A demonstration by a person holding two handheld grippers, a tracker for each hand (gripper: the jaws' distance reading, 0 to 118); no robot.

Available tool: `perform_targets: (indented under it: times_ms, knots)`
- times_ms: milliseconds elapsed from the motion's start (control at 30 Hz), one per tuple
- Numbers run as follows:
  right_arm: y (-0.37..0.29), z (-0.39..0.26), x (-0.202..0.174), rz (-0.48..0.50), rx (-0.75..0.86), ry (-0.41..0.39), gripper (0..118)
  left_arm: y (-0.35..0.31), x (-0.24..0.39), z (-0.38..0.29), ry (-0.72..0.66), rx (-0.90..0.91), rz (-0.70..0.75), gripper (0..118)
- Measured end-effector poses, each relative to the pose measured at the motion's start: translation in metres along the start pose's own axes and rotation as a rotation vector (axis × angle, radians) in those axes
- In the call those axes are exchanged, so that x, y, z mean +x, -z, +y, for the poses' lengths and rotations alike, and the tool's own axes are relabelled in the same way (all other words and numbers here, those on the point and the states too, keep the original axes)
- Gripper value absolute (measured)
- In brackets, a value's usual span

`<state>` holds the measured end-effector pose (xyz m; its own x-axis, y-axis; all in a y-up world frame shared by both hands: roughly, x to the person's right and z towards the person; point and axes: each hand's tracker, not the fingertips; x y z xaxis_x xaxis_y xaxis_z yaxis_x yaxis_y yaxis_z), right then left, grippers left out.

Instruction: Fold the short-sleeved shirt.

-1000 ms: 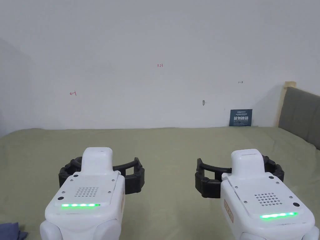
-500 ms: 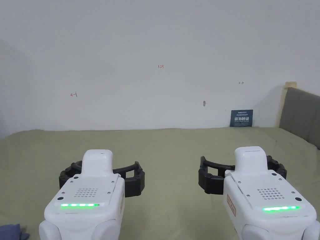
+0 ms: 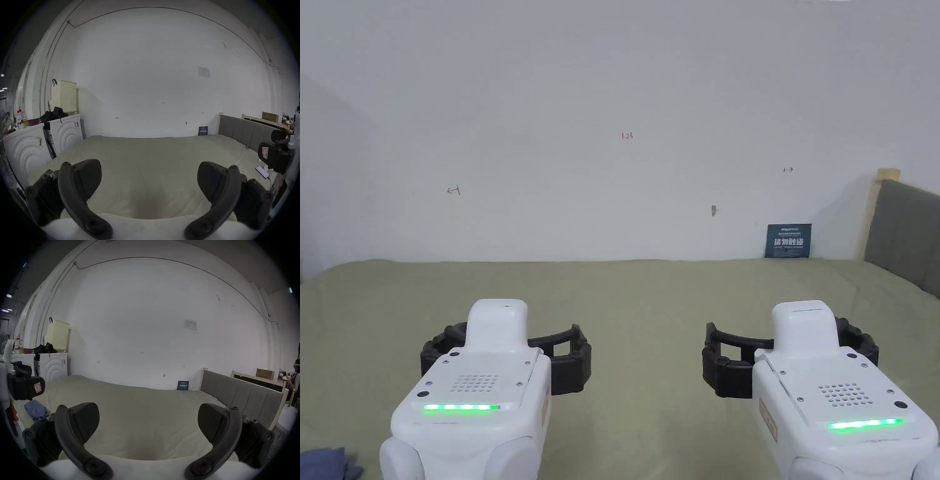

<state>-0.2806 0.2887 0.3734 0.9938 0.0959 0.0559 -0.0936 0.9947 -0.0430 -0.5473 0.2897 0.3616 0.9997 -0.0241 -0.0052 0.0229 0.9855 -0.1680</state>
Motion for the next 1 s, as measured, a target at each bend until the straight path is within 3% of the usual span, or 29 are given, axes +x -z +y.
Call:
perform_targets:
  times_ms: [433,767,1000]
  knots:
    - [-0.0033,0.0019,-0.0004,0.048,-0.040,-0.018,118,-0.0012,0.0012,0.0006,-0.002,-0.001,-0.013,118]
    - [-0.0048,0.0052,-0.0024,0.009,-0.039,0.026,118,-0.0033,0.0013,0.0014,0.002,-0.005,-0.017,118]
    - [-0.0057,0.0067,-0.0006,0.014,-0.002,0.008,118,-0.0044,0.0017,0.0034,0.000,-0.006,-0.020,118]
